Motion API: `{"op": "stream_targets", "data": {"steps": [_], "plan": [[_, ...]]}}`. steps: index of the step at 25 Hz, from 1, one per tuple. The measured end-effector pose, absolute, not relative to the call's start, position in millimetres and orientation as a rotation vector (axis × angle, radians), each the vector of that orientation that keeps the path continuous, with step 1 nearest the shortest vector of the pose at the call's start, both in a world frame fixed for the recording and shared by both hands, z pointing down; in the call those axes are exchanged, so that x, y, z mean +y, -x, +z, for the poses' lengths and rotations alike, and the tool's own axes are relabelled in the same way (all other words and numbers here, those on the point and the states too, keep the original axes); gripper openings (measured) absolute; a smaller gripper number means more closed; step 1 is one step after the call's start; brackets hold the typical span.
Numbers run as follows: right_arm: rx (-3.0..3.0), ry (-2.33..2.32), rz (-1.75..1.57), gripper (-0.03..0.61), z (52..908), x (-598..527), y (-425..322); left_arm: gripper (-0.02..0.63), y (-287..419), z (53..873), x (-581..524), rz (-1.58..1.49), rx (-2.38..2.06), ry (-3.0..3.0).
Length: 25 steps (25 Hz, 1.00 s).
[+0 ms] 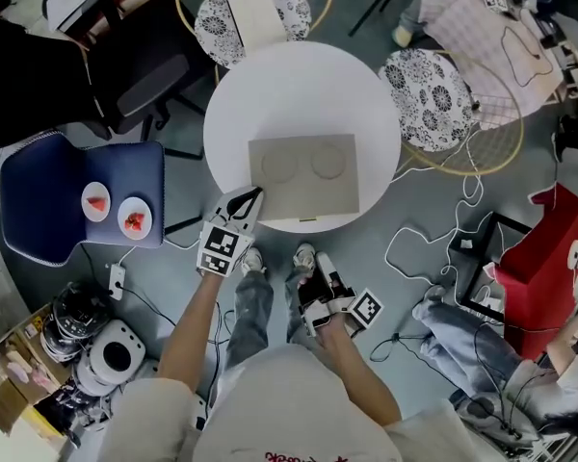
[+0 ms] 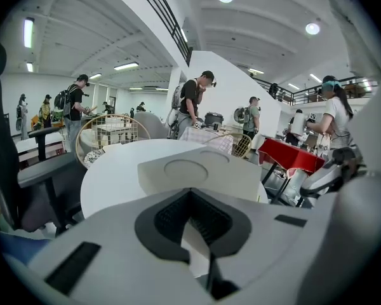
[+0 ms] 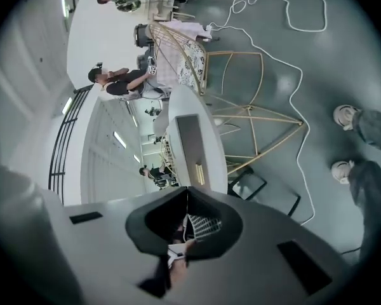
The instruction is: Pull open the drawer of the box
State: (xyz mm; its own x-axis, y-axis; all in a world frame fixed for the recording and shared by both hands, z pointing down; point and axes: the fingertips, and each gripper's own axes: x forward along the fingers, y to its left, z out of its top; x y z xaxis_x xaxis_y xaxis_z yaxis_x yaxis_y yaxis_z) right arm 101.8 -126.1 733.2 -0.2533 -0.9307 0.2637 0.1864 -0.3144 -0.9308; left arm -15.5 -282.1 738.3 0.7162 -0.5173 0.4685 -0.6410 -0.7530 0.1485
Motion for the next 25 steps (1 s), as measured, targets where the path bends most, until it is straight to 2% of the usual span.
{"op": "stream_targets", "data": {"steps": [8,12,25], "plan": [[1.16,1.194,-1.742,0.022,758,-139,-94,0.012,16,738,-280,0.586,-0.904,-2.624],[1.15,1.143,-1.691,0.126,760,-160,-98,0.012,15,738,-282,0.573,-0.905,-2.614],[1.206,1.17,-1.651,0.123,772,-192,-99,0.011,15,738,-281,0.569,-0.893,-2.622]]}}
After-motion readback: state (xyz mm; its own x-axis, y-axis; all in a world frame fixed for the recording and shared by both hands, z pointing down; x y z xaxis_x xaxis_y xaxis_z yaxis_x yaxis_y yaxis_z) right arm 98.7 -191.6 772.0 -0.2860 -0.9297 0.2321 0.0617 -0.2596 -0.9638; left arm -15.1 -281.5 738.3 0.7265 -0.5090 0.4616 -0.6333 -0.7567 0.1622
